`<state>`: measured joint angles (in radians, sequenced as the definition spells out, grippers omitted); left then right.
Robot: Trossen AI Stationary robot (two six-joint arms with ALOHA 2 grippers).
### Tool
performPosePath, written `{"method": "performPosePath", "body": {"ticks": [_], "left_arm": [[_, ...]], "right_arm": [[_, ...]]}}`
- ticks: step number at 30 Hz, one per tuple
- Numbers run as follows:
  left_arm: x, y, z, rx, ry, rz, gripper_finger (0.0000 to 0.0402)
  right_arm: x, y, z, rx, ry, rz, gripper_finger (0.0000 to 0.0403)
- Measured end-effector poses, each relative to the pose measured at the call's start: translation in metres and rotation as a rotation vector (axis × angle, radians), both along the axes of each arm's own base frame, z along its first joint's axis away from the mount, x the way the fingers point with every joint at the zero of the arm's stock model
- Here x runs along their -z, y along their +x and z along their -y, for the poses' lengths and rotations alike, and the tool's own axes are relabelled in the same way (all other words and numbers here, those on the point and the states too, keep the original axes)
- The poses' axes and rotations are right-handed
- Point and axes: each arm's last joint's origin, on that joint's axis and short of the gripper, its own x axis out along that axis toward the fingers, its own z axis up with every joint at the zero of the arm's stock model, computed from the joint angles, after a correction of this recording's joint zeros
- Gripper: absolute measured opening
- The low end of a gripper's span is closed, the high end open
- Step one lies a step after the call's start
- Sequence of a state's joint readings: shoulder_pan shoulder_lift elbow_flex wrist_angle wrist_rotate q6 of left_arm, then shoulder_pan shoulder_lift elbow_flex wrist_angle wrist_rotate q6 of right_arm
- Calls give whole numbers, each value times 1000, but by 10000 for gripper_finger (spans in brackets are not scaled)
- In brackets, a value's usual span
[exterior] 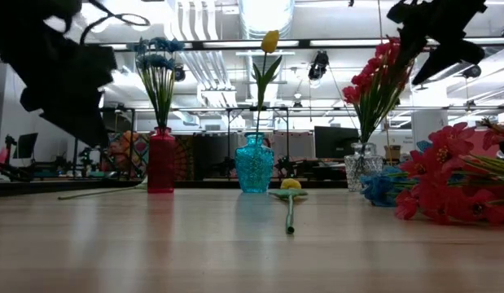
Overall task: Sort flowers into vase by color
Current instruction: Put the left yellow flower into the blue vase
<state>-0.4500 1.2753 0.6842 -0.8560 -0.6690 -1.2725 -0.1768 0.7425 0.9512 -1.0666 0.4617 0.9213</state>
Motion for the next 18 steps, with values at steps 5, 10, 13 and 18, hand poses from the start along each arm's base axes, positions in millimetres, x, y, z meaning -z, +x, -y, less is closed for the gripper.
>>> {"method": "performPosePath", "body": {"ticks": [5, 10, 13, 18], "left_arm": [[17, 3, -7, -36, -8, -97, 178], [28, 0, -10, -47, -10, -140, 166], [32, -2, -11, -49, -11, -146, 162], [32, -2, -14, -104, 15, -106, 160]], "right_arm": [[-16, 1, -1, -46, 9, 40, 247], [-27, 5, 0, -61, 14, 17, 246], [-33, 9, 0, -61, 19, -3, 244], [-46, 17, 2, -68, 19, -25, 244]]}}
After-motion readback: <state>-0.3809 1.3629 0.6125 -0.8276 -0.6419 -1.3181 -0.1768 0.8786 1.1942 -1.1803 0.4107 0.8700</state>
